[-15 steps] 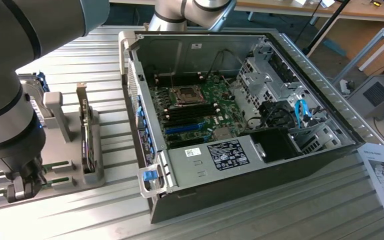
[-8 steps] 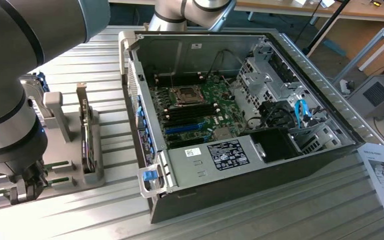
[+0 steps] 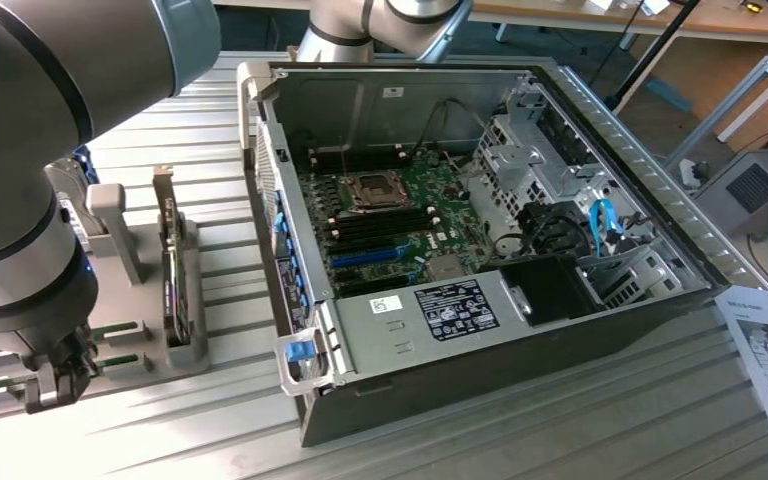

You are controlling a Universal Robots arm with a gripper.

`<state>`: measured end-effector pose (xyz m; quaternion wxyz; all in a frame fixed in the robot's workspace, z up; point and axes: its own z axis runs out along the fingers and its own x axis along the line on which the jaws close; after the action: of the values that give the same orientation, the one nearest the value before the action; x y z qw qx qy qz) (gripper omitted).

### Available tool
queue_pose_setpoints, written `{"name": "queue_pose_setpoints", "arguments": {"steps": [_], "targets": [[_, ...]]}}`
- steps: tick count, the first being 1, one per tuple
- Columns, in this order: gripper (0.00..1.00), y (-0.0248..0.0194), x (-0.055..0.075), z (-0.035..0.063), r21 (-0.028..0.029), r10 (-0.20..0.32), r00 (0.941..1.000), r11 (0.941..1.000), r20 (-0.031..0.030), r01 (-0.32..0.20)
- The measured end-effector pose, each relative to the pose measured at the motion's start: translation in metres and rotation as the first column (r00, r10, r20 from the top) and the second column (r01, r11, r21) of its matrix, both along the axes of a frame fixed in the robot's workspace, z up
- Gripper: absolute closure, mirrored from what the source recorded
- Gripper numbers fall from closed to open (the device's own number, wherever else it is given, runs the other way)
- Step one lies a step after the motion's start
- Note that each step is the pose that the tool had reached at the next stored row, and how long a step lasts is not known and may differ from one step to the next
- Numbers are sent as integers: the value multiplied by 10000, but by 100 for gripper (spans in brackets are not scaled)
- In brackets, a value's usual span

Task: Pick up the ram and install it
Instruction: 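Pick up the ram and move it above insertion slot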

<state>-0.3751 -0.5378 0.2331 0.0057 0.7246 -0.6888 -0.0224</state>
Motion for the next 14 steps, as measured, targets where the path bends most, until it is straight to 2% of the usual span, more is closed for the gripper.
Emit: {"name": "queue_pose_setpoints", "arguments": {"steps": [3,8,14], "targets": [[76,1,0,-1,0,0,10000,10000,0,0],[76,42,-2,-24,2,0,10000,10000,2,0],[76,43,-25,-97,-20,1,10000,10000,0,-1]]}}
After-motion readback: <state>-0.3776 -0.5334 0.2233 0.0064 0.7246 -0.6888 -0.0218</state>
